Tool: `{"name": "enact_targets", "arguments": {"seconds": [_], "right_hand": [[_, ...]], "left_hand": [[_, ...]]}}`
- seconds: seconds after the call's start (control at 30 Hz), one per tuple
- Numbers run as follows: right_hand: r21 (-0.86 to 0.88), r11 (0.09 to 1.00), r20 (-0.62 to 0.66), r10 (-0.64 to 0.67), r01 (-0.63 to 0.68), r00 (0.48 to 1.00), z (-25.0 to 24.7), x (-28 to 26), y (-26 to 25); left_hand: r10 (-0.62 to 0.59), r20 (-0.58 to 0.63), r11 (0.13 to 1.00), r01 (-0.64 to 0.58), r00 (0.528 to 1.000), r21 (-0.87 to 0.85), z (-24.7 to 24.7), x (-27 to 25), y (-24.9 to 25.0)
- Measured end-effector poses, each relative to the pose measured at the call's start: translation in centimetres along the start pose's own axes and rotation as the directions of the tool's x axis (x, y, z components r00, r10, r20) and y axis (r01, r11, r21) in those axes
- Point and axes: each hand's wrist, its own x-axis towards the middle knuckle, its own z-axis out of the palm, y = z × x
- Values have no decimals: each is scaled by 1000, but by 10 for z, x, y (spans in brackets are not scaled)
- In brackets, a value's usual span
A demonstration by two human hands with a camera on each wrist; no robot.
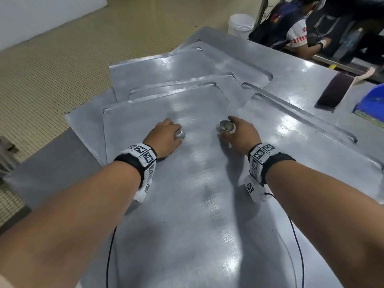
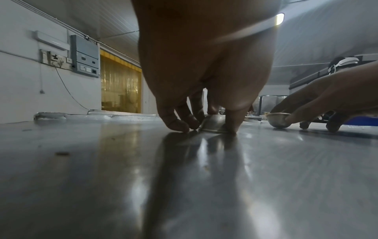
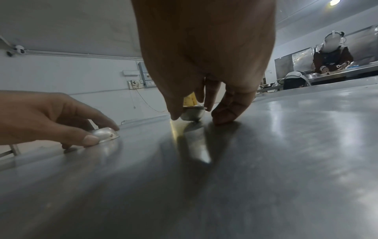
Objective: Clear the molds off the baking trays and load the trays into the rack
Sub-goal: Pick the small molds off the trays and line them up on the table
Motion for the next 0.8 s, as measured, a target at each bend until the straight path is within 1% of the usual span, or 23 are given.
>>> {"name": "enact_targets", "arguments": {"seconds": [0.13,0.23,0.4,0.5,0.6,0.73,0.8], "right_hand": [[-17,1000,0,-12,12,1000,-4,-12,-4],[-43,998,31,-35,36,999,-3,-19,-8],[-50,999,85,-4,8,996,-3,-14,-16],[-104,994,61,-26,33,998,-2,-13,-19],[-117,993,35,-14,18,999,-1,-16,-19],[-149,988,34,-28,33,999,2,-22,-17],[-162,986,47,-34,41,998,4,-26,-15]], "left_hand": [[4,26,999,-3,1000,-43,-3,-6,5],[11,25,999,-10,1000,-53,-6,-17,11],[9,19,997,-7,1000,-74,-7,-33,15],[21,9,995,-21,1000,-93,-8,-41,15],[9,4,991,-9,1000,-136,-9,-49,15],[-37,-4,986,35,999,-165,-10,-55,14],[-21,-3,986,20,1000,-163,-9,-57,15]]}}
